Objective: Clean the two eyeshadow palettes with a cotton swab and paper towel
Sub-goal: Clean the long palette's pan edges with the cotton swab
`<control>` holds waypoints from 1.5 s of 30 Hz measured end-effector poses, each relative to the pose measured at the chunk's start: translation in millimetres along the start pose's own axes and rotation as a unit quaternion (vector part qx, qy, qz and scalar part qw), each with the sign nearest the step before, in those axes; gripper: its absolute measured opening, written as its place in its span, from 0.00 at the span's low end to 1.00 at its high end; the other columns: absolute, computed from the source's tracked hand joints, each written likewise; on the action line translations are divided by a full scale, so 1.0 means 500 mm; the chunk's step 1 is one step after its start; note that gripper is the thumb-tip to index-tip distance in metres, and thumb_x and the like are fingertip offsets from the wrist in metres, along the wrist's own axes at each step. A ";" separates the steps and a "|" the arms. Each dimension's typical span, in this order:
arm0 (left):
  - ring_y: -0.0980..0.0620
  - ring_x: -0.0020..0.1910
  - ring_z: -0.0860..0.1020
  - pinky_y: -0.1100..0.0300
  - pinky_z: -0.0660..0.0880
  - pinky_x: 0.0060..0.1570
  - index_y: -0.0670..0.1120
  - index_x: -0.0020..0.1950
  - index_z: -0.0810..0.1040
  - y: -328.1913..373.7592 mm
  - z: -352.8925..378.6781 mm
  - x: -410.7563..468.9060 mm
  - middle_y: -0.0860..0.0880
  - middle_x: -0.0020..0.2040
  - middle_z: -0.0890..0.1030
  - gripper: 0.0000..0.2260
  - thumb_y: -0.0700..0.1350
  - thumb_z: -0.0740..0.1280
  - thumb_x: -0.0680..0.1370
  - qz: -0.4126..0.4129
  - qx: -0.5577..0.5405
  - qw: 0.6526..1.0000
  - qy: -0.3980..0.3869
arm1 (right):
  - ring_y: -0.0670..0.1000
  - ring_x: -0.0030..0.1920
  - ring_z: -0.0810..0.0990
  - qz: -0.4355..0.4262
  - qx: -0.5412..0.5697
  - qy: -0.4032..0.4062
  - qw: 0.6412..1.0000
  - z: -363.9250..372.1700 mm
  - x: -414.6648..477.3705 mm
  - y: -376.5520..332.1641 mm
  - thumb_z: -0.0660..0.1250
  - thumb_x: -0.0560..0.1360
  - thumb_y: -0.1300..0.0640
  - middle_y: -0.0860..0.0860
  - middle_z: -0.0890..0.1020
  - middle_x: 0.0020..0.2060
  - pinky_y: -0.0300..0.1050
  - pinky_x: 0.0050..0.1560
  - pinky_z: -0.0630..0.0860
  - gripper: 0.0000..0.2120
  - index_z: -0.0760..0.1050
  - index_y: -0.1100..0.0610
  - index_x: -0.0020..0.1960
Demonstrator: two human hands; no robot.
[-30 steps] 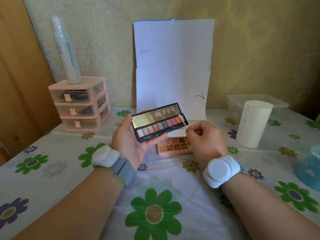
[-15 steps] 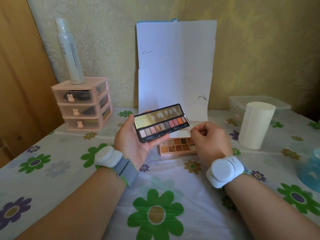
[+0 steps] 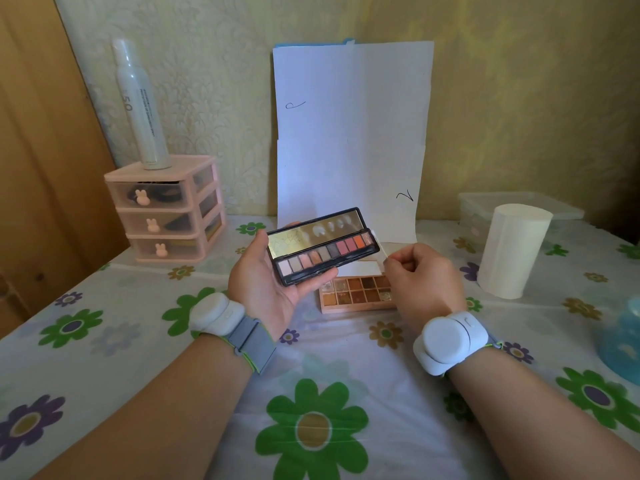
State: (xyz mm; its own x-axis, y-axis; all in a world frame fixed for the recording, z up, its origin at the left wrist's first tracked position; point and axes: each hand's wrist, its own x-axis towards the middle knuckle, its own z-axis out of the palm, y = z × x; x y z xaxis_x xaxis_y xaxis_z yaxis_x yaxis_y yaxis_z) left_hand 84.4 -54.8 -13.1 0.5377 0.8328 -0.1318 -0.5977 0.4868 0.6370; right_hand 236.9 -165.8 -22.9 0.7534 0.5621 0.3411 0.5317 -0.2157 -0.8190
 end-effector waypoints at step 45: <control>0.43 0.38 0.85 0.42 0.83 0.37 0.40 0.66 0.79 -0.014 -0.003 0.004 0.38 0.49 0.84 0.24 0.56 0.54 0.86 0.007 0.077 0.996 -0.041 | 0.42 0.40 0.80 -0.199 0.046 -0.127 0.971 0.040 -0.034 -0.017 0.71 0.75 0.58 0.42 0.83 0.36 0.33 0.42 0.74 0.07 0.83 0.46 0.43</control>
State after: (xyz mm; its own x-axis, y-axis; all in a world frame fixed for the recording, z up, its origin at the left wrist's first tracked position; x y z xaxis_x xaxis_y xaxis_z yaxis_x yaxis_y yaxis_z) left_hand 88.8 -56.2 -19.1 0.5805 0.8118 -0.0632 -0.5107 0.4235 0.7482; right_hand 211.7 -157.6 -31.1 0.3694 0.7669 0.5247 0.7160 0.1250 -0.6868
